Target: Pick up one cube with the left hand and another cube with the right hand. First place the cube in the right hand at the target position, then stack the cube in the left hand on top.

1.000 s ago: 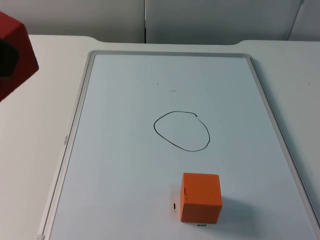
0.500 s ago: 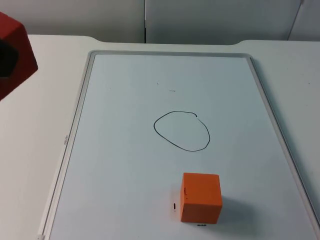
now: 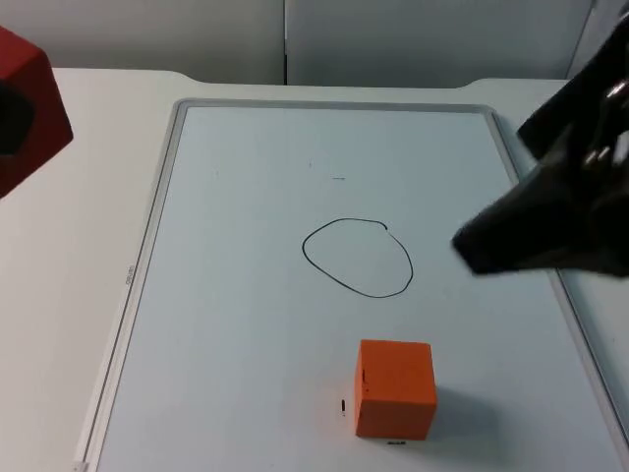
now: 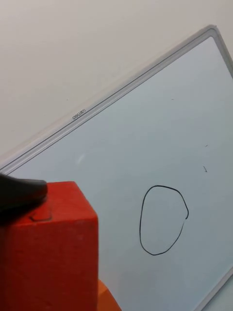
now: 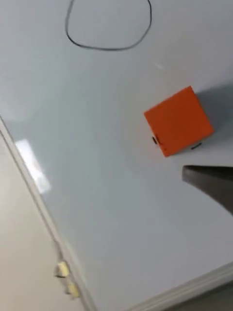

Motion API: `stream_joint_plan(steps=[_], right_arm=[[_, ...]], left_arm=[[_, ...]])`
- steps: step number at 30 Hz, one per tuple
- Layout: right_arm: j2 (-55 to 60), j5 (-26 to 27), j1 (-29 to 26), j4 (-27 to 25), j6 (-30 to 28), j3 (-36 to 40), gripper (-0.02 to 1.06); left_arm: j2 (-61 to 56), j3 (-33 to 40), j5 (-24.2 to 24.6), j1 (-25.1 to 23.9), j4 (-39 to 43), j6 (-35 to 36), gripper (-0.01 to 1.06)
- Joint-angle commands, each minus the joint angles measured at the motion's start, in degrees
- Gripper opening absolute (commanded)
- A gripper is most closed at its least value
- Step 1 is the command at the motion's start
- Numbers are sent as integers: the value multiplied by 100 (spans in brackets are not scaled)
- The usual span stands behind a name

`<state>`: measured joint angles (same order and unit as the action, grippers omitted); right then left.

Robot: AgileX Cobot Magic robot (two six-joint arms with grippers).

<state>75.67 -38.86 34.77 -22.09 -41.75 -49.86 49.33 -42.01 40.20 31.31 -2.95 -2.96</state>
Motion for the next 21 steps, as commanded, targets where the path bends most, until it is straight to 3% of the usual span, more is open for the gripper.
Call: stream_joint_plan(steps=[1, 5, 14, 21], right_arm=[[400, 167, 411, 666, 411, -43, 97], [1066, 192, 765, 1044, 475, -43, 97], [2010, 739, 771, 1161, -69, -43, 97], [2520, 837, 771, 1194, -180, -253, 97]], left_arm=[[-34, 9, -39, 50, 21, -9, 3], [-34, 9, -39, 50, 33, -9, 3], [-21, 79, -93, 50, 30, -9, 3], [-21, 172, -143, 50, 16, -9, 3]])
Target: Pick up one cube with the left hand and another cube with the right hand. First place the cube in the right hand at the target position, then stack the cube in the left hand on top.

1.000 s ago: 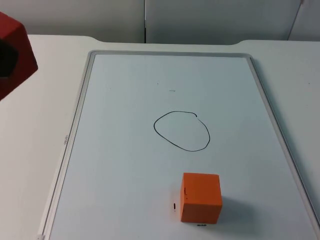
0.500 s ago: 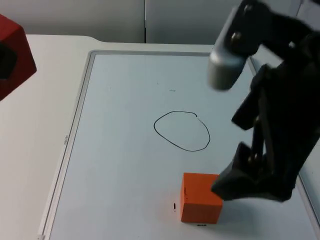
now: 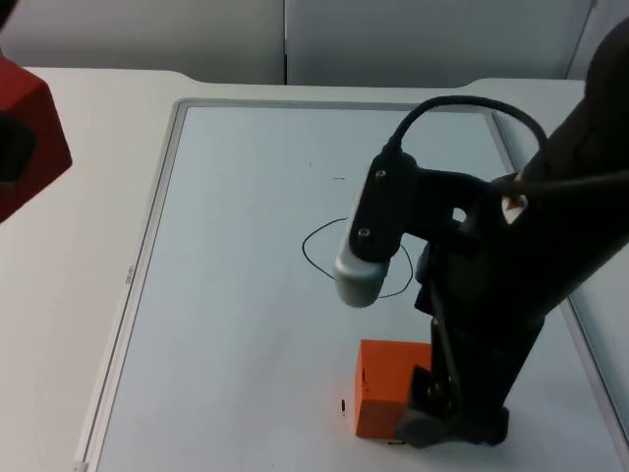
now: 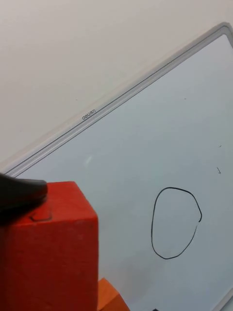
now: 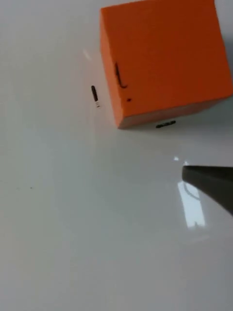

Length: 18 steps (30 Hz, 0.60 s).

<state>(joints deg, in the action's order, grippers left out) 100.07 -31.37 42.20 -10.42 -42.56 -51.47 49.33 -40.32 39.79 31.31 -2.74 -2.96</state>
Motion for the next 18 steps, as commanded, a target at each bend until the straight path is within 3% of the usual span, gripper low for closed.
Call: stream_joint_plan(steps=[1, 9, 18], right_arm=[[173, 88, 28, 15, -148, -180, 97], [787, -289, 28, -11, -136, -698, 97], [879, -346, 28, 106, -136, -710, 96]], left_arm=[[-21, 2, -127, 50, -5, -9, 3], [-21, 2, -130, 50, 8, -9, 3], [-21, 2, -130, 50, 8, -9, 3]])
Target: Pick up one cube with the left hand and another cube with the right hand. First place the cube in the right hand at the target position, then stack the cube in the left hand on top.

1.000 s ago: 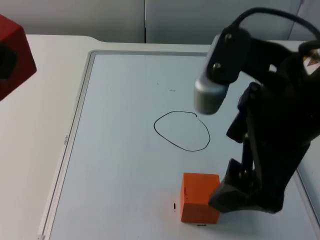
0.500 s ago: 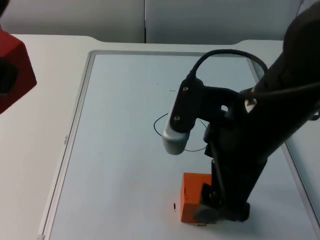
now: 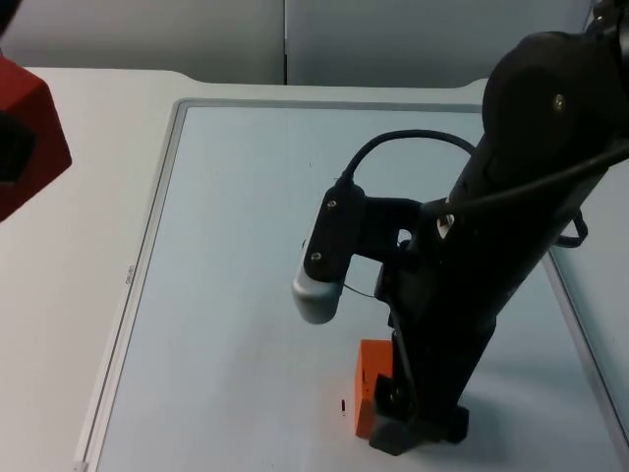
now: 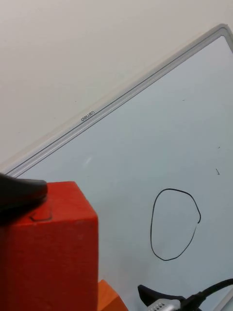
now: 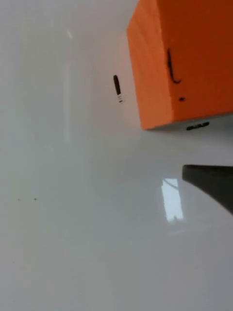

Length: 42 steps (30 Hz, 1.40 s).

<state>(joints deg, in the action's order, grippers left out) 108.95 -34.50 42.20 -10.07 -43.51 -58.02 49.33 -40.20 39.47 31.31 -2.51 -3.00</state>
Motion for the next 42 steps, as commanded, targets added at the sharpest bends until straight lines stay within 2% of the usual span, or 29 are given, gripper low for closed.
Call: stream_joint_plan(steps=[1, 3, 6, 7, 8, 11, 12, 15, 16, 17, 18, 21, 26, 37, 42], right_arm=[[-8, -33, 28, 96, -41, -55, 94], [-8, -33, 28, 108, -41, -55, 91], [-8, -33, 28, 132, -41, -55, 74], [-8, -33, 28, 132, -41, -55, 74], [-8, -44, 28, 144, -41, -55, 64], [-8, -44, 28, 215, -41, -55, 49], [-8, -44, 28, 215, -41, -55, 49], [-8, -33, 28, 225, -41, -55, 25], [-8, -33, 28, 225, -41, -55, 25], [-8, -2, 28, 225, -41, -55, 7], [-8, 7, 28, 225, -27, -65, 0], [-27, -5, 28, 225, 97, -102, 0], [-337, -323, 28, 225, 309, -266, 0], [-2498, -908, 28, 291, 876, -276, 0], [-3422, -1239, 28, 291, 1363, -266, 0]], left_arm=[[-21, -9, -97, 50, -15, -5, 3], [-21, -9, -97, 50, -15, -5, 3], [-21, -9, -97, 50, -15, -5, 3], [-21, -9, -97, 50, -15, -5, 3], [-21, -9, -97, 50, -15, -5, 3], [-21, -9, -97, 50, 6, -5, 3], [-21, -9, -97, 50, 6, -5, 3], [-21, -9, -97, 50, 6, -5, 3], [-21, -9, -97, 50, 6, -5, 3], [-21, -9, -97, 50, -6, -5, 3], [-21, -9, -97, 50, -6, -5, 3], [-21, -9, -97, 50, -6, -5, 3], [-21, -9, -97, 50, -6, -5, 3], [-21, -9, -86, 50, 5, -5, 3], [-21, 24, -99, 50, 5, -5, 3]])
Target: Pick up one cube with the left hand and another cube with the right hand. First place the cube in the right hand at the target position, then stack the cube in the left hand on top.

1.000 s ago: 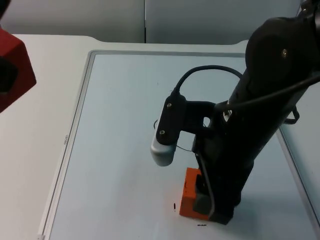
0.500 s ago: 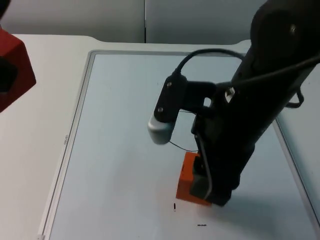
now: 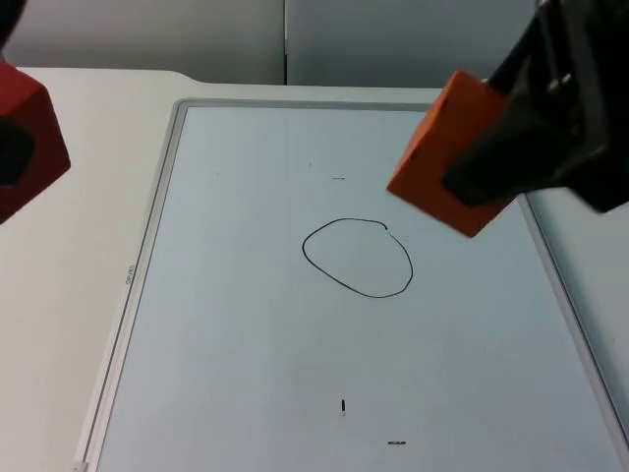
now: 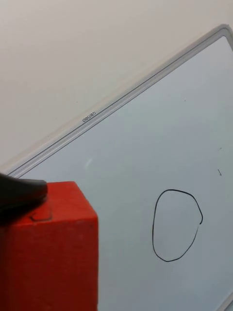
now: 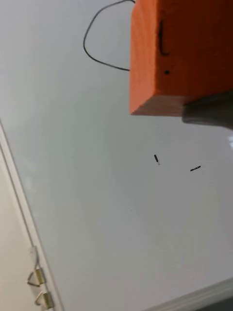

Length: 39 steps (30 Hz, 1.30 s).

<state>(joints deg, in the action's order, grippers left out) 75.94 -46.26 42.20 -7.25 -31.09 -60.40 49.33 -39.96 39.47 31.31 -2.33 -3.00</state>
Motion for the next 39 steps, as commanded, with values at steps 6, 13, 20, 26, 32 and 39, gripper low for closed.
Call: stream_joint_plan(steps=[6, 13, 20, 26, 32, 39], right_arm=[[-1197, -402, 28, 250, 724, -27, 0], [-2149, -817, 28, 758, 1532, -1, 0], [-2948, -433, 28, 1020, 2334, 856, 0], [-3516, 304, 28, 1561, 4154, 2164, 0], [-3379, 514, 28, 1648, 4615, 2677, 0], [-2600, 855, 28, 1932, 4879, 2676, 0]], left_arm=[[-21, 0, -99, 50, -13, -5, 3], [-21, 0, -99, 50, -13, -5, 3], [-21, 0, -99, 50, -13, -5, 3], [-21, 0, -99, 50, -13, -5, 3], [-21, 1, -99, 50, -25, -5, 3], [-21, 1, -99, 50, -36, 6, 3]])
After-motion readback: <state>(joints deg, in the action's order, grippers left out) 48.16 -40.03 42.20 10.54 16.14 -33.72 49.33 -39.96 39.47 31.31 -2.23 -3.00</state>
